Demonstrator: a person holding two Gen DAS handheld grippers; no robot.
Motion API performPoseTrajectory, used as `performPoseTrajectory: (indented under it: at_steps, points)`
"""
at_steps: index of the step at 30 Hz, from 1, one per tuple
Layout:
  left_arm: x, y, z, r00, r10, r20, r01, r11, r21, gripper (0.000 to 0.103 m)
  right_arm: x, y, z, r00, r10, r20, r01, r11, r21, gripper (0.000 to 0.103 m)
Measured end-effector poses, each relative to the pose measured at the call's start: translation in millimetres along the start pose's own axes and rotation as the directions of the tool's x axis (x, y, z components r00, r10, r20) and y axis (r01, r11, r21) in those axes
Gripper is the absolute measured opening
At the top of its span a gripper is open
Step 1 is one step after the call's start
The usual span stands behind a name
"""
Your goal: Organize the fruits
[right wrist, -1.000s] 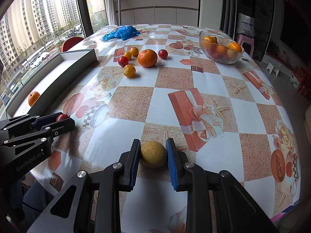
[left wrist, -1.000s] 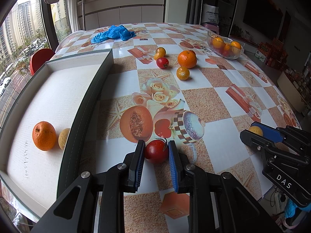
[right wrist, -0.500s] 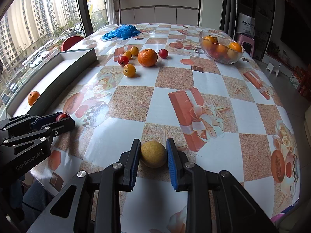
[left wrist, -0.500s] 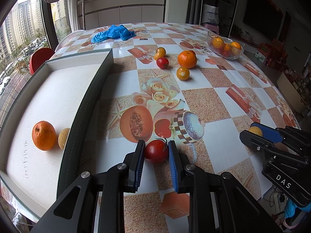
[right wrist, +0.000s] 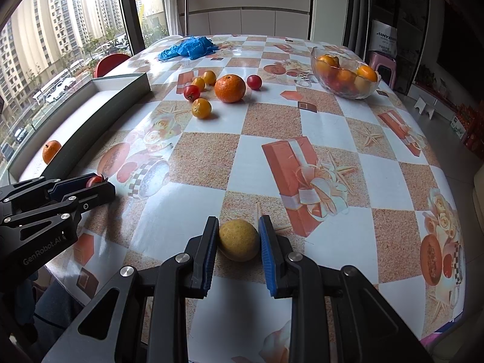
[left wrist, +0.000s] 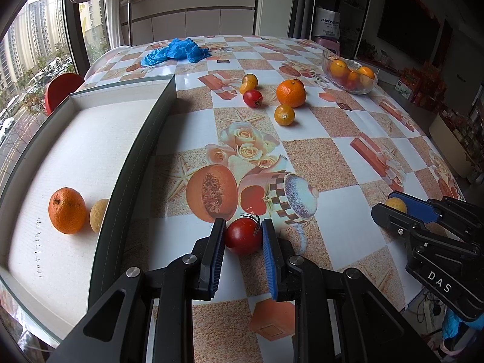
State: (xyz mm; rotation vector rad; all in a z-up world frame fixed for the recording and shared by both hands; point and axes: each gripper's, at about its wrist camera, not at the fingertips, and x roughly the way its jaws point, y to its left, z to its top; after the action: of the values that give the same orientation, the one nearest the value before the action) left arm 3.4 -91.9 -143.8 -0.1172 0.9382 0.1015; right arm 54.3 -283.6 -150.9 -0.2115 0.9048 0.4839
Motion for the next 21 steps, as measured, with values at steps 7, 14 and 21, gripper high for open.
performPoseTrajectory:
  at_steps: [7,14,21]
  points:
    - [-2,-2,0,1.000,-0.019,-0.002,0.019,1.000,-0.016,0.025,1,1,2,1.000,-0.008,-0.012,0.008,1.000,-0.004,0.029]
    - [2,10,6,0.996,-0.083,-0.020,0.081,0.994,-0.068,0.025,-1,-1,4,0.999,0.001,-0.044,0.001,1.000,0.031,0.029]
    - [-11,15,13,0.989,-0.149,0.016,0.150,0.983,-0.102,0.025,-19,3,15,1.000,0.006,-0.031,-0.005,1.000,0.027,0.029]
